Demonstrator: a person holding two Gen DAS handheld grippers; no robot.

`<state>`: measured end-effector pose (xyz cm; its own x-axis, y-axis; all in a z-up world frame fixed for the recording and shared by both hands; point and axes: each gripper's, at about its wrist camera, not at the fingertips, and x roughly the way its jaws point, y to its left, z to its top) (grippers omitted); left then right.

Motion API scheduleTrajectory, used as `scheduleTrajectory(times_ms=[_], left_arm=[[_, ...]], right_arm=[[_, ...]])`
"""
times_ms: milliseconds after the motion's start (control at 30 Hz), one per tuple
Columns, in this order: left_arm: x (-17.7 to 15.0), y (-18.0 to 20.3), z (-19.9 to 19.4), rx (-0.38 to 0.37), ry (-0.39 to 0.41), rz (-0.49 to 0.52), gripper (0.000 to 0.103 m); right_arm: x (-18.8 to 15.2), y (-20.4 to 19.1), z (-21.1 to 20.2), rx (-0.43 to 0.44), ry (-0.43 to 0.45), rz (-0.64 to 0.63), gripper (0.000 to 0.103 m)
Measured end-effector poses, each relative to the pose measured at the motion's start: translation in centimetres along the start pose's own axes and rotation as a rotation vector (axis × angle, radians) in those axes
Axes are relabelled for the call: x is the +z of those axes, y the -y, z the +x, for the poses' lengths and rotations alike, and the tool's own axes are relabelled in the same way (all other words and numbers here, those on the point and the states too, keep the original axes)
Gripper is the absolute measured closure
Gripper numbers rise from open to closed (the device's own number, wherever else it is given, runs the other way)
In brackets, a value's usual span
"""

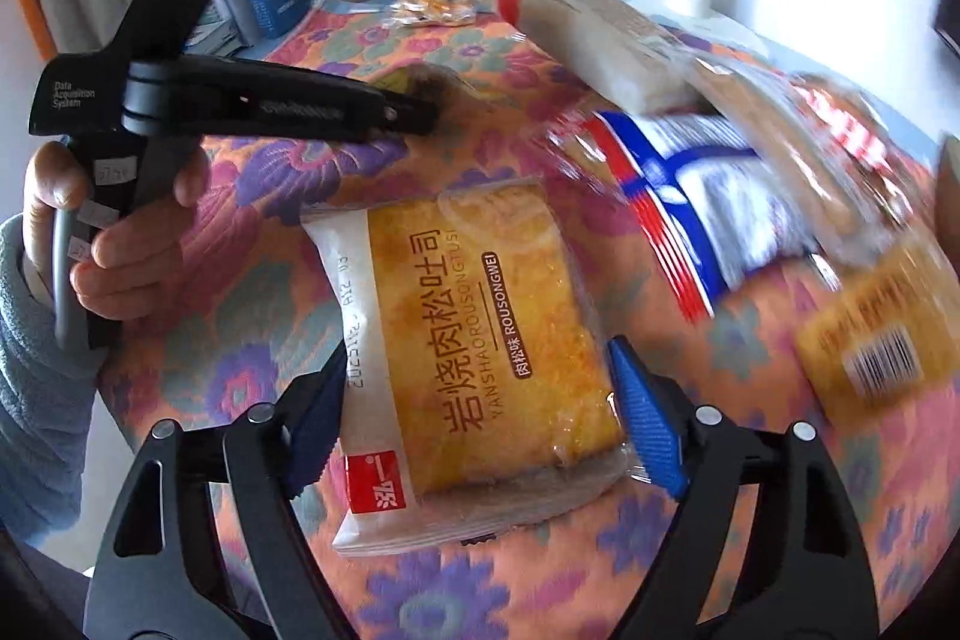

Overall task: Organize snacks
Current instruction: 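Grasp the yellow cracker bag with left tool while right tool grasps orange toast pack, then carry both packs to the glass bowl and open both tools to drop them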

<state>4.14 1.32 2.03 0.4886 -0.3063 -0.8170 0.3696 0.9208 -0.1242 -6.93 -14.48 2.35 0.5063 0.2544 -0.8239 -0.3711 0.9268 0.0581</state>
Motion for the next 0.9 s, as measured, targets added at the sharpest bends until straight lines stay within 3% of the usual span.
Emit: scheduleTrajectory(times_ms=[167,267,367,533,633,700,767,900], left_arm=[[-0.8,1.1,-2.3,-0.001,0.041,0.046,0.056],[-1.3,3.1,-3.1,-0.013,0.063,0.101,0.056],[-1.5,4.9,-3.4,-0.026,0.070,0.143,0.056],[-2.2,6.4,-4.5,-0.033,0.091,0.179,0.056],[-2.1,6.8,-4.9,-0.030,0.095,0.179,0.056],[-1.9,7.3,-5.6,-0.019,0.111,0.184,0.056],[-1.3,8.0,-6.6,-0.014,0.139,0.190,0.056],[0.3,9.2,-9.4,-0.031,0.206,0.192,0.056]], right_arm=[[-2.1,1.2,-1.7,-0.133,-0.030,0.108,0.020],[-2.9,1.9,-1.7,-0.095,-0.049,0.138,0.017],[-3.4,2.6,-1.6,-0.070,-0.070,0.141,0.004],[-3.8,2.7,-0.9,-0.098,-0.052,0.074,0.003],[-3.6,1.4,-1.3,-0.110,-0.018,0.044,0.022],[-3.7,0.7,-1.6,-0.116,-0.003,0.028,0.024],[-3.9,0.6,-2.7,-0.069,0.027,0.056,0.024],[-3.5,1.5,-7.4,-0.065,0.142,0.080,0.024]])
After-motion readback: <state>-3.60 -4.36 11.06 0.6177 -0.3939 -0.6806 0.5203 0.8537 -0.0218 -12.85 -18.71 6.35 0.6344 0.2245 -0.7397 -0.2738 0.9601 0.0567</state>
